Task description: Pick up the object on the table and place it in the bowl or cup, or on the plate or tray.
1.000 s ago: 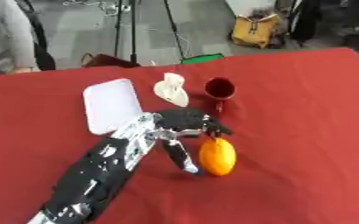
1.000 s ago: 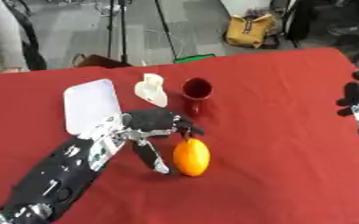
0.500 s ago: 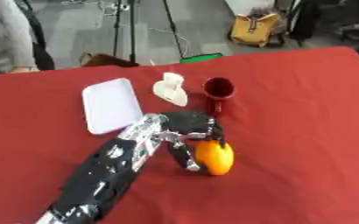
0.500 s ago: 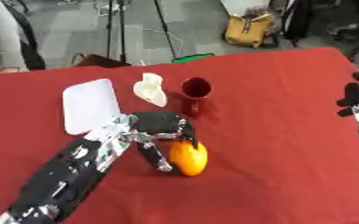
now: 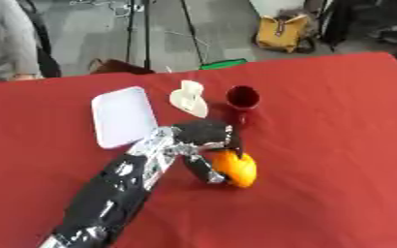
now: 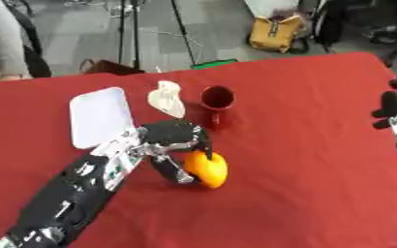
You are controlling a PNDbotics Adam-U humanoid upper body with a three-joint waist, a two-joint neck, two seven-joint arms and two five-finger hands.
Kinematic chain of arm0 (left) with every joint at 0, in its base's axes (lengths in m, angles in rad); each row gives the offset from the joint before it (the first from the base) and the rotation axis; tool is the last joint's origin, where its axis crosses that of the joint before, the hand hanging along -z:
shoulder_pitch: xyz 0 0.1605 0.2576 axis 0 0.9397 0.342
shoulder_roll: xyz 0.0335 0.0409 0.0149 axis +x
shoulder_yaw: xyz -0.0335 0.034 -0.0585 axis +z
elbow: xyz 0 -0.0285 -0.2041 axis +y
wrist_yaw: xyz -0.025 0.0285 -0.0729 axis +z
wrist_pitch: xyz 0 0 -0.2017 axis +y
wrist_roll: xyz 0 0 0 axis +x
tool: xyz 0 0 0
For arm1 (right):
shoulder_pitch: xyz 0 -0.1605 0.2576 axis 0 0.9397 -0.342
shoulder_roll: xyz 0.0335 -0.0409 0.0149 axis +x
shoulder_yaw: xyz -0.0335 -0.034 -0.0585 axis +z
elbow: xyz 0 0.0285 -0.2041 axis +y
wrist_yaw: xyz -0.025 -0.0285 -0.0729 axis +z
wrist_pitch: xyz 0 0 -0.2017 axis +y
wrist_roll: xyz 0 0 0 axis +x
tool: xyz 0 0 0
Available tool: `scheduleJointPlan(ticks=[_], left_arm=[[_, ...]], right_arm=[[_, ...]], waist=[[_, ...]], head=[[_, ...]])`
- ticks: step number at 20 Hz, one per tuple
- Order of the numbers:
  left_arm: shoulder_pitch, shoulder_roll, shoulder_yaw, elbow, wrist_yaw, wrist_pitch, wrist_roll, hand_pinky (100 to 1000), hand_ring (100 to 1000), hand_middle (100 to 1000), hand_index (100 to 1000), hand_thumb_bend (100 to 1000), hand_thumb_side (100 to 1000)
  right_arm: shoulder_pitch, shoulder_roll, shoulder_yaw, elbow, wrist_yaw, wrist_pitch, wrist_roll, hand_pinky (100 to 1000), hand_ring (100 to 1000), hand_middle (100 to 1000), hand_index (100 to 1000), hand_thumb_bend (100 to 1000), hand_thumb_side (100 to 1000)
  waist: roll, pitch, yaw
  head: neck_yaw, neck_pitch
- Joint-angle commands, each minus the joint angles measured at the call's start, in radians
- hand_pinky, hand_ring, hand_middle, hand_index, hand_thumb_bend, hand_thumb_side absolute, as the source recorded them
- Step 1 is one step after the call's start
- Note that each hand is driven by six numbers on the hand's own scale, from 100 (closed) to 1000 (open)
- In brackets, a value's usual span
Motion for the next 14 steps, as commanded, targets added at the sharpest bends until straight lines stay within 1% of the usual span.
scheduleJointPlan(ticks=[1,2,3,5,6,7,8,10,11,14], left_arm=[[-0.032,0.099,0.073,-0.159,0.093,0.083,-0.009,588,485,472,642,422,100],[-0.032,0.125,0.094,-0.199,0.104,0.117,-0.005,590,490,477,642,453,100],[-0.032,0.15,0.114,-0.228,0.105,0.148,0.001,590,490,477,642,453,100],[-0.031,0.171,0.127,-0.26,0.106,0.181,0.004,590,490,477,642,453,100],[-0.029,0.195,0.145,-0.254,0.09,0.204,0.008,597,504,492,646,530,100],[-0.031,0.224,0.171,-0.233,0.049,0.229,0.021,597,504,492,646,530,100],[-0.032,0.236,0.184,-0.215,0.014,0.239,0.038,597,504,493,646,531,100],[-0.03,0.248,0.205,-0.174,-0.036,0.254,0.068,597,511,499,656,533,100],[-0.028,0.254,0.23,-0.122,-0.076,0.286,0.087,597,513,502,659,534,100],[-0.033,0.251,0.261,-0.017,-0.169,0.328,0.155,598,515,506,661,552,100]], right_arm=[[-0.007,-0.01,-0.005,-0.006,-0.002,-0.002,-0.002,517,576,805,870,524,698],[-0.007,-0.011,-0.005,-0.006,-0.002,-0.002,-0.002,517,576,804,870,525,698],[-0.006,-0.012,-0.006,-0.006,-0.002,-0.002,-0.003,517,576,804,870,525,698],[-0.006,-0.013,-0.006,-0.006,-0.002,-0.002,-0.003,517,576,804,870,525,698],[-0.005,-0.014,-0.007,-0.006,-0.002,-0.002,-0.004,516,576,804,870,527,697],[-0.004,-0.014,-0.008,-0.006,-0.001,-0.002,-0.005,516,576,804,870,527,697],[-0.004,-0.014,-0.008,-0.006,-0.001,-0.002,-0.006,516,576,804,870,527,697],[-0.004,-0.014,-0.008,-0.006,-0.002,-0.002,-0.006,516,575,804,869,526,697],[-0.004,-0.014,-0.008,-0.006,-0.002,-0.003,-0.006,517,575,804,869,527,697],[-0.004,-0.014,-0.008,-0.006,-0.002,-0.003,-0.005,516,575,804,869,527,698]], waist=[[-0.004,-0.015,0.006],[-0.004,-0.015,0.008],[-0.004,-0.016,0.01],[-0.004,-0.016,0.01],[-0.004,-0.016,0.014],[-0.005,-0.016,0.015],[-0.005,-0.016,0.015],[-0.005,-0.016,0.018],[-0.006,-0.015,0.019],[-0.007,-0.014,0.021]], head=[[-0.006,-0.006],[-0.007,-0.006],[-0.008,-0.007],[-0.008,-0.007],[-0.012,-0.008],[-0.013,-0.009],[-0.013,-0.009],[-0.015,-0.01],[-0.016,-0.009],[-0.017,-0.009]])
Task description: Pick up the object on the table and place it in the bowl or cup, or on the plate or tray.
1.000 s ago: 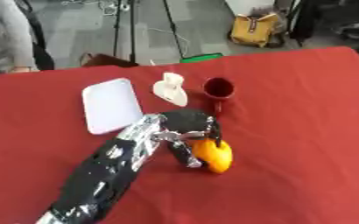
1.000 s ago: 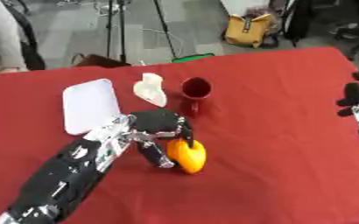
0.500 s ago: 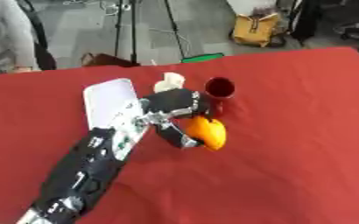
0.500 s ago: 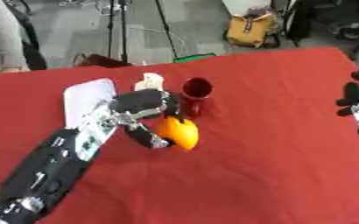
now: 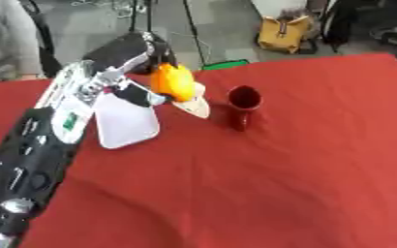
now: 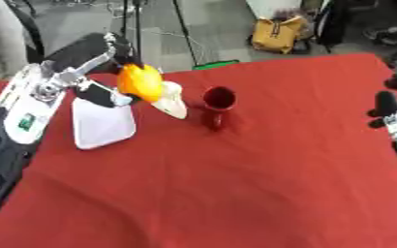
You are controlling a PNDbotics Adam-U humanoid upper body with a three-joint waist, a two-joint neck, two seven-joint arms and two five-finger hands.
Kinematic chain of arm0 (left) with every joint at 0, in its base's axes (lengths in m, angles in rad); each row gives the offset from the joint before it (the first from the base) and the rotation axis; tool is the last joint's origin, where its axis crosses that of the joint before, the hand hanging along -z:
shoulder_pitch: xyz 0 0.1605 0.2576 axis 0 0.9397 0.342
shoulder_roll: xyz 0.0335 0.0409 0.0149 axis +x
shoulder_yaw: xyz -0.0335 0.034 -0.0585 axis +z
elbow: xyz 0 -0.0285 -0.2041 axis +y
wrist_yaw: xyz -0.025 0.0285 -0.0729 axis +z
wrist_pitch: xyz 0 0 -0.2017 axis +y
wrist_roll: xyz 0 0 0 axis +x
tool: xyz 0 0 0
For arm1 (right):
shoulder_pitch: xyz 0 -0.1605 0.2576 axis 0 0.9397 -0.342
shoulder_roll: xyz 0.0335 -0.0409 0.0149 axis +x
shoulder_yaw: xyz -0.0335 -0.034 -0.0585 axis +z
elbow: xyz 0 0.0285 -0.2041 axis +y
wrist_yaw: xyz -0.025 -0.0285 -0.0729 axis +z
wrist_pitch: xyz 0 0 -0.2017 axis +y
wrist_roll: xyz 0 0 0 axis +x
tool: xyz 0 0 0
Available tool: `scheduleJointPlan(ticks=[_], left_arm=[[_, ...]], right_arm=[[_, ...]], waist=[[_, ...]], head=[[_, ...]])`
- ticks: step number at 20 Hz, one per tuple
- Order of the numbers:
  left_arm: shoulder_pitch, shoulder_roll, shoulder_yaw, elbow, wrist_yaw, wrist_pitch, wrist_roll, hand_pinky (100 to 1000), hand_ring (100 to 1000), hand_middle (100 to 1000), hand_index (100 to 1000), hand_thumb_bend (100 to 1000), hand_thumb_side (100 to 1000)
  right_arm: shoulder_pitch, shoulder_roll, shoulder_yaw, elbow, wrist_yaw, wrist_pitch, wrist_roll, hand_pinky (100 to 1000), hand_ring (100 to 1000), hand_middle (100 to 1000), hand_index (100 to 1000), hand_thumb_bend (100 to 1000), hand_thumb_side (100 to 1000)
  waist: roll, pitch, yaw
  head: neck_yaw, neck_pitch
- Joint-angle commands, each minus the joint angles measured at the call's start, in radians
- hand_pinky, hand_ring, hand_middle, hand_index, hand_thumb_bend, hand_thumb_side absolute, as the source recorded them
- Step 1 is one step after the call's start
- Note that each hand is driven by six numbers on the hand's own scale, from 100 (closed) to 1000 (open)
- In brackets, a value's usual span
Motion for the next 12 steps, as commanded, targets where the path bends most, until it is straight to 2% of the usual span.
scheduleJointPlan(ticks=[1,3,8,12], left_arm=[[-0.028,0.028,0.054,0.092,-0.096,0.066,0.07,596,514,507,664,548,100],[-0.033,0.024,0.073,0.151,-0.146,0.117,0.12,597,514,508,666,547,100],[-0.031,0.019,0.098,0.229,-0.2,0.198,0.203,599,515,512,670,545,100],[-0.027,0.011,0.096,0.266,-0.199,0.204,0.233,601,521,517,678,525,100]], right_arm=[[-0.007,-0.014,-0.008,-0.006,-0.002,-0.002,-0.003,516,575,804,869,527,698],[-0.006,-0.013,-0.008,-0.006,-0.001,-0.001,-0.003,516,575,804,869,527,698],[-0.006,-0.013,-0.008,-0.006,-0.002,-0.001,-0.004,516,575,803,869,528,699],[-0.007,-0.012,-0.008,-0.006,-0.002,-0.001,-0.004,516,575,803,868,527,700]], waist=[[-0.004,-0.012,0.001],[-0.004,-0.012,-0.001],[-0.003,-0.012,-0.004],[-0.002,-0.012,-0.006]], head=[[-0.004,-0.008],[-0.003,-0.008],[-0.007,-0.01],[-0.009,-0.011]])
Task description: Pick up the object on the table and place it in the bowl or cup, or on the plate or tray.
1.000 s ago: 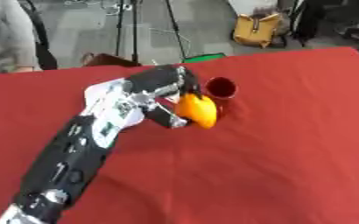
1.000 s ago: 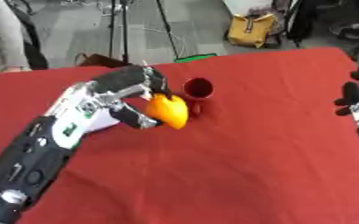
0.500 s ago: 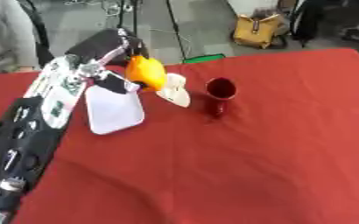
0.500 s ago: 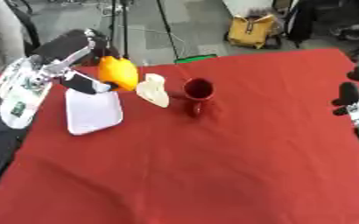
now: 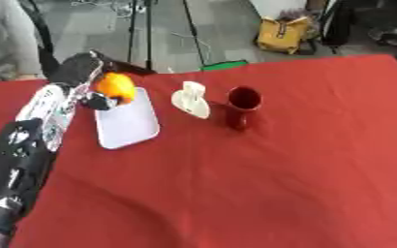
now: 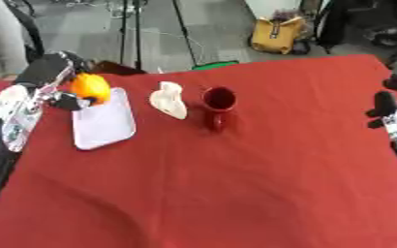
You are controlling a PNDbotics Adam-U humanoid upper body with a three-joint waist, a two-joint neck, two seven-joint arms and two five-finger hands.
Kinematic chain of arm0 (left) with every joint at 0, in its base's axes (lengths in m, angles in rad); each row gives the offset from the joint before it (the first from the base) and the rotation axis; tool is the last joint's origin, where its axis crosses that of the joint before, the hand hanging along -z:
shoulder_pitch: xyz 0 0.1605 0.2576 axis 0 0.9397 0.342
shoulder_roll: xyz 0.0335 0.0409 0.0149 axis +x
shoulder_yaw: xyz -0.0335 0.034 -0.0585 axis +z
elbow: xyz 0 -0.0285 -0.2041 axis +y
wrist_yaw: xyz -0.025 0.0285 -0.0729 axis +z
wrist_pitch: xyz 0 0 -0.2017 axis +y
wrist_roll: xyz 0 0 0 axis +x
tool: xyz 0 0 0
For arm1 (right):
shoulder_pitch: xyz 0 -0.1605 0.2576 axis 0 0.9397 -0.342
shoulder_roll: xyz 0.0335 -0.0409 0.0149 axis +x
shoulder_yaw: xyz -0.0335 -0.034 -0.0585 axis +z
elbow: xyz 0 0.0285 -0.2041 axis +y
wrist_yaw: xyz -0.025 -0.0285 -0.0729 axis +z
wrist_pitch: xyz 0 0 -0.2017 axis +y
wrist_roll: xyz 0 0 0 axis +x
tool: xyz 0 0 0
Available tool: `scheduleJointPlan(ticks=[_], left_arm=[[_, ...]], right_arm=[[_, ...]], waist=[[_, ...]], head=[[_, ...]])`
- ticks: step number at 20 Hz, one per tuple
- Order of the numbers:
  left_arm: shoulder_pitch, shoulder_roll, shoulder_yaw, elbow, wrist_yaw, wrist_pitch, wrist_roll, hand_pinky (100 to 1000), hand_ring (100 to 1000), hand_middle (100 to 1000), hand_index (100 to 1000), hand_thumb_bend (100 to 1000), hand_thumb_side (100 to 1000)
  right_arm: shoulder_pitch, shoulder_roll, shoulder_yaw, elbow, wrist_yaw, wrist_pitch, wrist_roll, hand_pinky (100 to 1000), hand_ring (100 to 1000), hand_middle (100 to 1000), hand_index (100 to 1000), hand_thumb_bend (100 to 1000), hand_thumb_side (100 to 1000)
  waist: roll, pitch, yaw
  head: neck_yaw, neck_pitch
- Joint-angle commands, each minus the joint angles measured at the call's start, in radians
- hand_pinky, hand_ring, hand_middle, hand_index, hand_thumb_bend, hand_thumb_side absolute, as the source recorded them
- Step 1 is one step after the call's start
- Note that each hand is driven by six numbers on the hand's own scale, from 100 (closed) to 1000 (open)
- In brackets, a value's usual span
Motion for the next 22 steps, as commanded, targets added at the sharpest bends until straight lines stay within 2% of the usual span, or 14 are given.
scheduleJointPlan(ticks=[1,4,5,10,11,14,15,16,17,22], left_arm=[[-0.021,0.009,0.009,0.009,-0.004,0.002,0.022,601,521,517,678,525,100],[-0.021,0.009,0.009,0.014,-0.004,-0.001,0.027,601,521,517,678,525,100],[-0.015,0.004,0.001,0.021,-0.009,-0.007,0.022,608,532,526,680,548,137],[0.0,-0.01,-0.024,0.047,-0.05,-0.062,-0.023,617,550,541,690,552,165],[0.001,-0.01,-0.024,0.051,-0.056,-0.068,-0.032,651,585,587,723,592,217],[0.003,-0.009,-0.019,0.053,-0.067,-0.081,-0.061,672,609,622,746,600,235],[0.004,-0.007,-0.018,0.054,-0.07,-0.084,-0.069,794,779,807,881,845,456],[0.004,-0.004,-0.017,0.055,-0.076,-0.089,-0.082,794,779,807,881,845,456],[0.0,0.001,-0.01,0.047,-0.08,-0.091,-0.094,914,897,919,968,967,701],[-0.003,0.017,0.043,-0.071,-0.027,-0.061,-0.038,909,892,916,977,1000,669]], right_arm=[[-0.008,-0.012,-0.008,-0.008,-0.002,-0.001,-0.003,516,575,803,868,527,700],[-0.008,-0.012,-0.008,-0.008,-0.002,-0.001,-0.003,516,575,803,868,527,700],[-0.008,-0.012,-0.008,-0.008,-0.002,-0.001,-0.003,516,574,803,868,527,700],[-0.008,-0.011,-0.009,-0.008,-0.002,-0.001,-0.003,516,574,803,868,529,699],[-0.007,-0.011,-0.009,-0.008,-0.002,-0.001,-0.004,516,574,803,867,530,699],[-0.007,-0.012,-0.01,-0.008,-0.002,-0.001,-0.005,516,574,803,867,530,699],[-0.006,-0.011,-0.01,-0.008,-0.004,-0.001,-0.005,516,574,803,867,530,699],[-0.006,-0.011,-0.01,-0.008,-0.004,-0.001,-0.004,516,574,803,867,530,699],[-0.006,-0.011,-0.01,-0.008,-0.003,-0.001,-0.004,516,574,802,867,531,700],[-0.004,-0.011,-0.011,-0.008,-0.002,-0.001,-0.005,516,574,802,867,531,700]], waist=[[-0.001,-0.012,-0.001],[-0.001,-0.012,-0.001],[0.0,-0.012,-0.002],[-0.001,-0.011,0.0],[-0.002,-0.011,0.0],[-0.002,-0.011,0.0],[-0.002,-0.011,0.001],[-0.002,-0.012,0.001],[-0.002,-0.012,0.002],[-0.003,-0.012,0.004]], head=[[-0.004,-0.008],[-0.004,-0.008],[-0.004,-0.007],[-0.007,-0.006],[-0.008,-0.006],[-0.008,-0.005],[-0.008,-0.005],[-0.009,-0.005],[-0.01,-0.005],[-0.013,-0.003]])
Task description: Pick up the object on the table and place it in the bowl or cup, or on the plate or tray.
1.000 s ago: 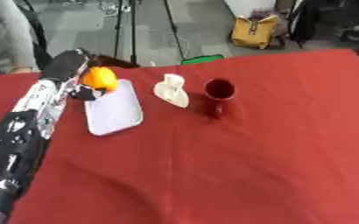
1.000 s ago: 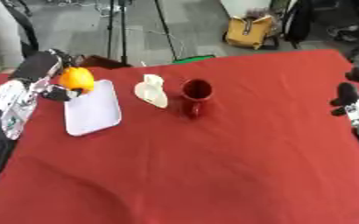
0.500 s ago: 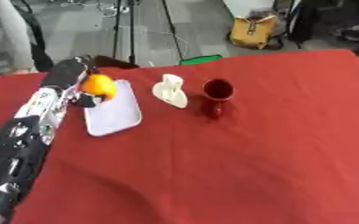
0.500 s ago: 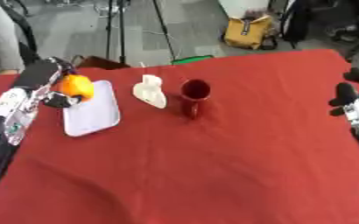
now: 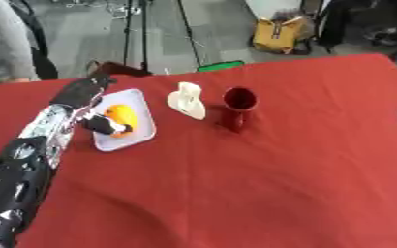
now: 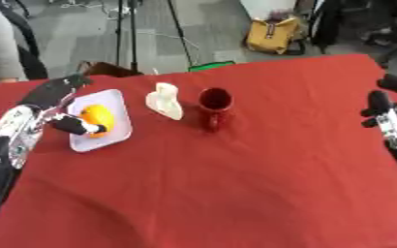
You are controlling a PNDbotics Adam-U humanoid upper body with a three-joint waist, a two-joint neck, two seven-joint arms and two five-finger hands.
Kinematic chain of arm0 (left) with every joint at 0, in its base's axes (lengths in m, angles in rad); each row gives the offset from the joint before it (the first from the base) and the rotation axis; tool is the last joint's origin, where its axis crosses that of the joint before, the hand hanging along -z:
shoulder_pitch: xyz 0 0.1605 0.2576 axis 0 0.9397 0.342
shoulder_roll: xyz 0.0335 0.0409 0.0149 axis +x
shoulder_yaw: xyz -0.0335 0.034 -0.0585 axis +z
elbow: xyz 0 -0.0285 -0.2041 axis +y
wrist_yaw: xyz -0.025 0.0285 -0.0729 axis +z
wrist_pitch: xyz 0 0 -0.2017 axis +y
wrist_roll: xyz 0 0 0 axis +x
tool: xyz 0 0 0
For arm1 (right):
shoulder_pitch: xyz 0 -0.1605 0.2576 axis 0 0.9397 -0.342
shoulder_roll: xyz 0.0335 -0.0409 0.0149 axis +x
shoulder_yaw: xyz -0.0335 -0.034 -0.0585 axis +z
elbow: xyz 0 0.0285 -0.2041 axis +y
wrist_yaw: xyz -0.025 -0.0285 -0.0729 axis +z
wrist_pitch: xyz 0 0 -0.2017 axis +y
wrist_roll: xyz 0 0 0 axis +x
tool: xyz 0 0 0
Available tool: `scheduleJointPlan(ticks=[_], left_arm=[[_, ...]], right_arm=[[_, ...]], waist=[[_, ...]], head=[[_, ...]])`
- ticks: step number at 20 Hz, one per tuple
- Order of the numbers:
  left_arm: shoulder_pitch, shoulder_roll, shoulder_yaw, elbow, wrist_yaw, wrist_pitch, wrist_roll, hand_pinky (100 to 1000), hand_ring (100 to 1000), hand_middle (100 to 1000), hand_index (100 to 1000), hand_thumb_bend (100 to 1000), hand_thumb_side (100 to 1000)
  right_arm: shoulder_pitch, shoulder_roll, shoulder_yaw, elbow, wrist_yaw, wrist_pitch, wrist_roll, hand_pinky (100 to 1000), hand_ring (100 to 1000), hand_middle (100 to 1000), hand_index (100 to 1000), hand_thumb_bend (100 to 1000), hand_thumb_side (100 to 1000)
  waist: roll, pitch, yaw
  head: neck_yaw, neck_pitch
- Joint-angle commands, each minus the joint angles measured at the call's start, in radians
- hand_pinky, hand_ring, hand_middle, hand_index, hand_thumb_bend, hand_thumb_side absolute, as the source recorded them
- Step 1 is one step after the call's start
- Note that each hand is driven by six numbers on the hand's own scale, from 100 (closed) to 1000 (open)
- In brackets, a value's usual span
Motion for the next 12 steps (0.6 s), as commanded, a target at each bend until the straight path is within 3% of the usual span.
scheduleJointPlan(ticks=[1,2,3,6,7,8,12], left_arm=[[-0.018,0.039,0.029,-0.095,0.044,0.019,0.039,864,857,880,962,1000,584],[-0.027,0.04,0.043,-0.122,0.06,0.014,0.054,864,857,880,962,1000,584],[-0.032,0.038,0.058,-0.15,0.078,0.005,0.07,812,821,843,954,915,537],[-0.01,0.018,0.079,-0.236,0.13,-0.038,0.121,804,817,838,952,895,533],[0.005,0.015,0.08,-0.263,0.147,-0.047,0.138,770,791,810,948,791,526],[0.025,0.001,0.082,-0.29,0.164,-0.055,0.155,766,787,807,948,766,526],[0.075,-0.021,0.068,-0.377,0.229,-0.033,0.202,752,776,794,946,720,526]], right_arm=[[-0.004,-0.011,-0.011,-0.008,-0.002,-0.003,-0.004,516,573,802,866,530,700],[-0.004,-0.01,-0.011,-0.008,-0.002,-0.002,-0.005,516,573,802,866,530,700],[-0.004,-0.01,-0.011,-0.008,-0.002,-0.002,-0.005,516,573,802,866,530,701],[-0.006,-0.009,-0.011,-0.007,-0.003,-0.002,-0.004,516,573,802,866,529,701],[-0.006,-0.009,-0.011,-0.007,-0.003,-0.002,-0.004,516,573,801,866,529,702],[-0.006,-0.009,-0.012,-0.007,-0.003,-0.002,-0.005,516,573,801,866,530,702],[-0.007,-0.011,-0.013,-0.008,-0.004,-0.003,-0.008,517,573,801,866,529,702]], waist=[[-0.003,-0.013,0.002],[-0.003,-0.014,0.004],[-0.003,-0.013,0.005],[-0.003,-0.013,0.01],[-0.003,-0.012,0.01],[-0.004,-0.012,0.011],[-0.005,-0.012,0.013]], head=[[-0.003,-0.002],[-0.005,-0.001],[-0.005,-0.001],[-0.007,-0.003],[-0.008,-0.002],[-0.009,-0.001],[-0.013,0.002]])
